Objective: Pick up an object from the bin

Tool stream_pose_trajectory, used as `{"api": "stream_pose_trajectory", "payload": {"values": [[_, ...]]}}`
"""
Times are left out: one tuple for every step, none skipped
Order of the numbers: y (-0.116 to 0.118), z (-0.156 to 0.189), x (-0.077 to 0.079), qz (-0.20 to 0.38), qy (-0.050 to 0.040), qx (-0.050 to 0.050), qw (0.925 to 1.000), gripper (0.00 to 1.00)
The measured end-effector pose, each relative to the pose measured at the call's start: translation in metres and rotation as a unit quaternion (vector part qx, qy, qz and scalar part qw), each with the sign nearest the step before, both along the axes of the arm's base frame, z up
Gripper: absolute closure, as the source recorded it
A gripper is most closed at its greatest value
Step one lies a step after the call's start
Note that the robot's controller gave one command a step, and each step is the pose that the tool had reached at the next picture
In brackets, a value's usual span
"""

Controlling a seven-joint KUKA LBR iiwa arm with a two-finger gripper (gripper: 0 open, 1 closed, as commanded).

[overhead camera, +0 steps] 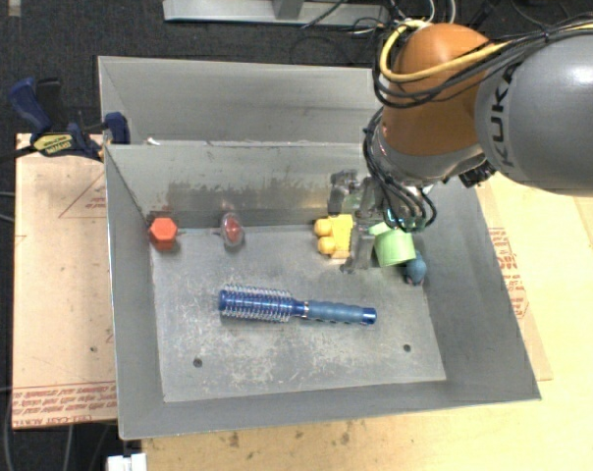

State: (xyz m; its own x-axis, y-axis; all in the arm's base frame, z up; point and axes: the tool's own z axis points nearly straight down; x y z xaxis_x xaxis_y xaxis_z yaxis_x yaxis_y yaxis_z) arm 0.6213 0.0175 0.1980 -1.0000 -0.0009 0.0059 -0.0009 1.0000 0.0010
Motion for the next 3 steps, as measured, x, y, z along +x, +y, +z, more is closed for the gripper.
{"api": "stream_pose_trajectory", "payload": {"values": [[-0.023, -0.058, -0.041, 0.026, 0.0008, 0.0, 0.9997, 0.0], [0.011, -0.13, -0.086, -0.001, 0.0019, 0.001, 1.0, 0.0], [0.009, -0.125, -0.082, -0.002, -0.003, 0.0, 1.0, 1.0]]}}
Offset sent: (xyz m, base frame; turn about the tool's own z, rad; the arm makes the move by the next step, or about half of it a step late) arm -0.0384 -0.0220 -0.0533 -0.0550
